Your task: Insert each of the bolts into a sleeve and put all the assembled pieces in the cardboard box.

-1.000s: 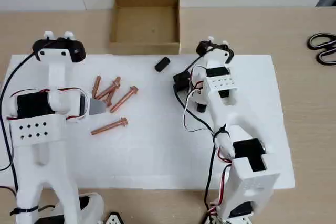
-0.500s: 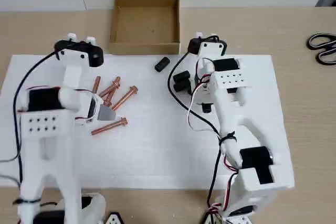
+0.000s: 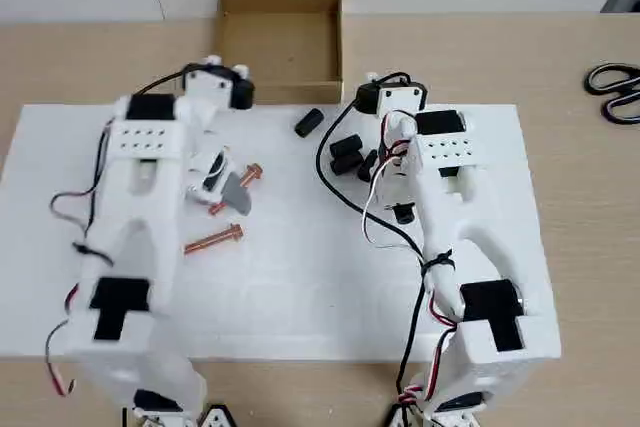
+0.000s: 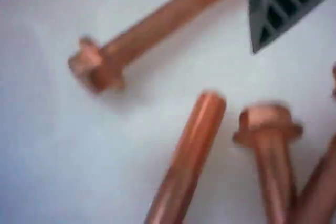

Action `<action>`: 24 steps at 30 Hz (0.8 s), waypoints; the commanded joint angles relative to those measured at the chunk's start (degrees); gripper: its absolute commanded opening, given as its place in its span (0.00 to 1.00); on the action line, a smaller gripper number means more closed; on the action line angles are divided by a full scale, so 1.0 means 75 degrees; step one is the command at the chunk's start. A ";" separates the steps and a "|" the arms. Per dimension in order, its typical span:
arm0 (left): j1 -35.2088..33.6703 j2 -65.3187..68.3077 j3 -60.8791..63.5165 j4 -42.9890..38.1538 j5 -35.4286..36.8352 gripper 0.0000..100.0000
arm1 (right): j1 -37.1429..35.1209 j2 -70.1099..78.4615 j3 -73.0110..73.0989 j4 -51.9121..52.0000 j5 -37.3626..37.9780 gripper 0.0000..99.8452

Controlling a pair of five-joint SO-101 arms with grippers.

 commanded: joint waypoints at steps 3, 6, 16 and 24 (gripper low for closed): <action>0.0047 0.1418 -0.1530 -0.0129 -0.0012 0.31 | 0.0053 -0.0545 -0.0340 0.0064 0.0082 0.00; 0.0094 0.2133 -0.2116 -0.0117 0.0012 0.30 | 0.0041 -0.0545 -0.0340 0.0064 0.0082 0.00; 0.0117 0.3235 -0.3464 0.0094 0.0023 0.24 | 0.0006 -0.0545 -0.0340 0.0064 0.0082 0.00; 0.0258 0.3974 -0.4085 0.0105 0.0117 0.17 | 0.0006 -0.0545 -0.0340 0.0064 0.0082 0.00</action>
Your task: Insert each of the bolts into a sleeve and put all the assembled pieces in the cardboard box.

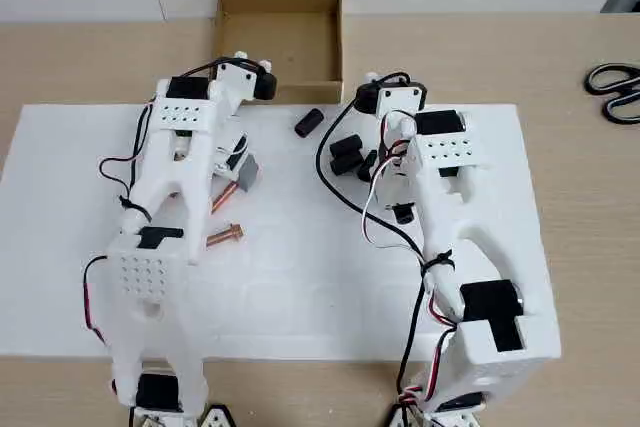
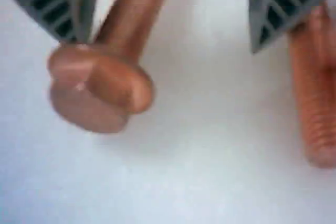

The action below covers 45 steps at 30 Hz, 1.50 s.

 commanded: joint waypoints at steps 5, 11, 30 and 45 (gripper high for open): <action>0.0305 0.0399 -0.0592 0.0047 0.0199 0.17 | 0.0018 -0.0545 -0.0328 0.0064 0.0082 0.00; 0.0434 0.0481 -0.0674 0.0012 0.0352 0.09 | 0.0029 -0.0545 -0.0105 0.0053 0.0082 0.00; 0.0996 -0.0856 -0.1799 0.1289 0.0188 0.00 | 0.0029 -0.1096 -0.0188 0.0076 0.0129 0.00; 0.1547 -0.6412 0.0029 0.1278 0.1500 0.00 | 0.0029 -0.6840 0.1348 0.0510 0.0129 0.00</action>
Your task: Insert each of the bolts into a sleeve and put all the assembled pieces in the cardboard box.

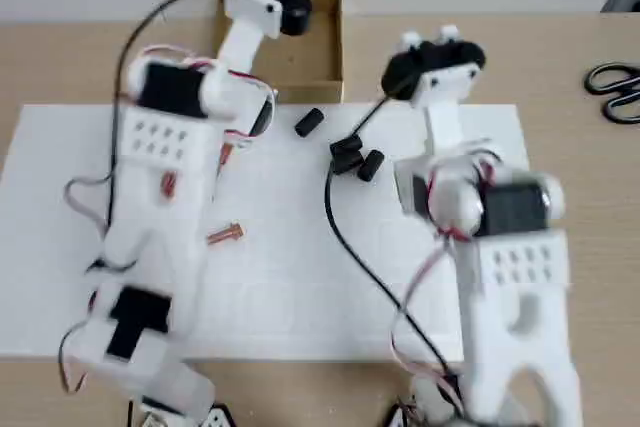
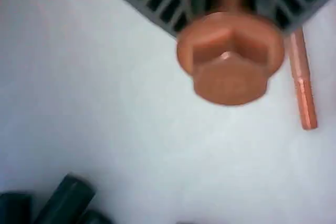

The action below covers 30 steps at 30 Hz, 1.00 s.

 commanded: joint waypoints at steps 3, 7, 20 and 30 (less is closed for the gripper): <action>0.0234 -0.1899 0.0440 -0.0129 0.1055 0.00 | 0.0029 -0.1999 0.1817 -0.1729 0.0105 0.00; 0.0246 -0.2333 0.0744 -0.0539 0.2239 0.00 | -0.0088 -0.3264 0.4196 -0.4179 0.0117 0.00; 0.0258 -0.3282 0.1190 -0.1032 0.3798 0.00 | -0.2069 -0.7437 0.8440 -0.5433 0.0059 0.00; 0.0211 -0.5931 0.1999 -0.1055 0.3845 0.00 | -0.2538 -0.9090 0.9905 -0.5468 0.0047 0.00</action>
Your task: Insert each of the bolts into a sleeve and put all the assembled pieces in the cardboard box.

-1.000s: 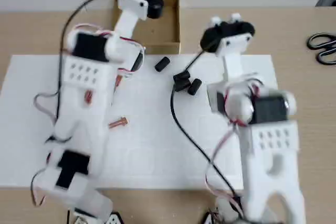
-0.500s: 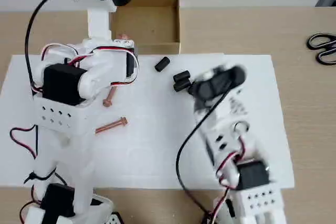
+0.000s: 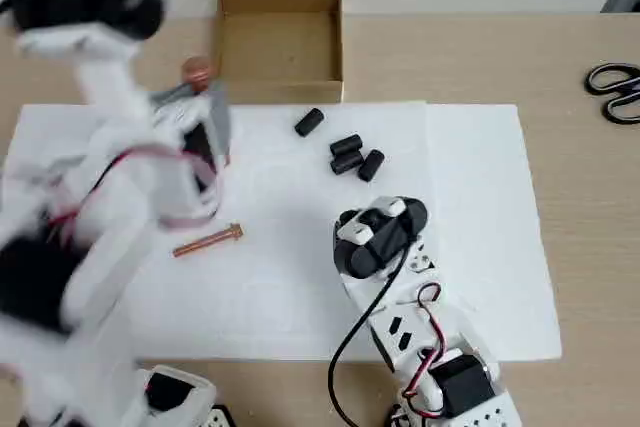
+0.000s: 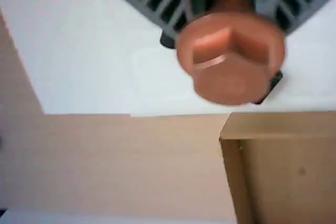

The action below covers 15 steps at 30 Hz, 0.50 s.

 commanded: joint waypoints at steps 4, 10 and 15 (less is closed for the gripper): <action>0.0023 -0.2098 0.2397 -0.0645 -0.0164 0.00 | -0.0029 -0.0193 -0.0047 -0.0170 0.0047 0.00; 0.0082 -0.3282 0.6593 -0.4372 -0.0164 0.00 | -0.0416 -0.0205 -0.0047 -0.0170 -0.0610 0.00; 0.0434 -0.3833 0.9196 -0.6986 -0.0117 0.00 | -0.0533 -0.0205 -0.0047 -0.0498 -0.1453 0.00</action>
